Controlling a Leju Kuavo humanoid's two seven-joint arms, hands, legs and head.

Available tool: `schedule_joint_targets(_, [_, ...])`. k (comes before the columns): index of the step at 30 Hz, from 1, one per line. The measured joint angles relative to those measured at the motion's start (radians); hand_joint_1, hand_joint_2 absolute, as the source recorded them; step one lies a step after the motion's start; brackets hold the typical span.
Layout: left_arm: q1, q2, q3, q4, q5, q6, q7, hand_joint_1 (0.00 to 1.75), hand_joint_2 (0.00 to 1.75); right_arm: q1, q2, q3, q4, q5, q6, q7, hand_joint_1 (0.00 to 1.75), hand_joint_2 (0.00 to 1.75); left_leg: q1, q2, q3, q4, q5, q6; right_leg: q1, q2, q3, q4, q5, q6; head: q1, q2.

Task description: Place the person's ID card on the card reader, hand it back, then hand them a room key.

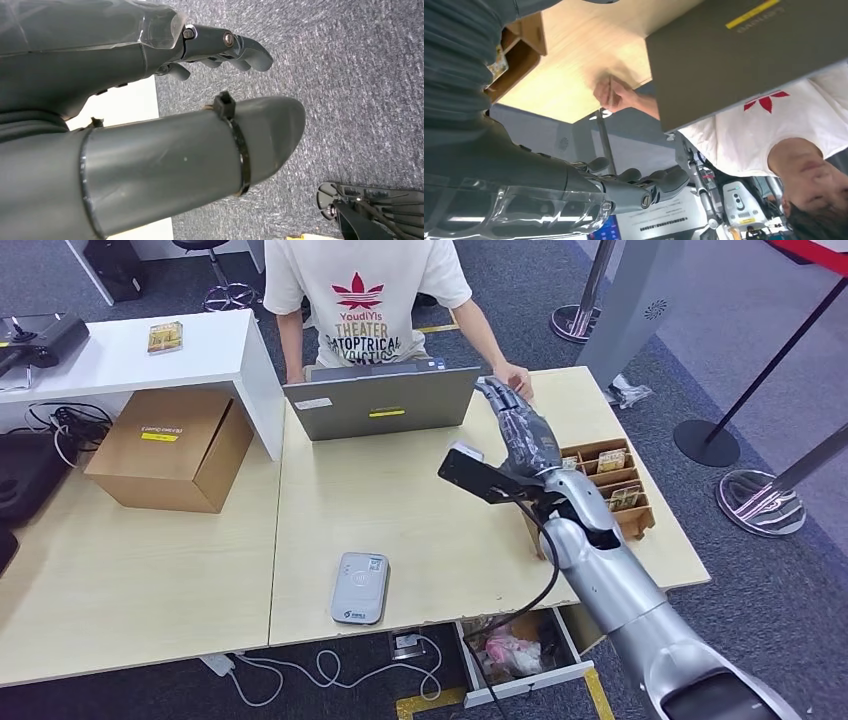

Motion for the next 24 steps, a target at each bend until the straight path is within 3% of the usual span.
schedule_joint_targets(14, [0.007,0.007,0.005,0.0,-0.01,-0.024,-0.01,0.0,0.0,0.136,-0.249,-0.007,-0.189,0.046,0.104,0.07,0.0,1.75,-0.001,-0.001,-0.001,0.0,-0.002,0.003,0.0,-0.001,0.0,-0.001,-0.001,0.001,0.0,0.0])
schedule_joint_targets(19, [0.006,0.009,0.005,0.0,-0.017,-0.031,-0.011,0.0,0.0,0.174,-0.293,-0.024,-0.229,0.044,0.126,0.083,0.0,1.75,-0.001,-0.001,-0.001,0.0,-0.002,0.003,0.0,-0.002,0.0,-0.001,-0.001,0.001,0.0,0.0])
schedule_joint_targets(24, [0.006,0.01,0.005,0.0,-0.018,-0.033,-0.011,0.0,0.0,0.184,-0.303,-0.028,-0.237,0.043,0.137,0.089,0.0,1.75,-0.001,-0.001,-0.001,0.0,-0.002,0.003,0.0,-0.002,0.0,-0.001,-0.001,0.001,0.0,0.0])
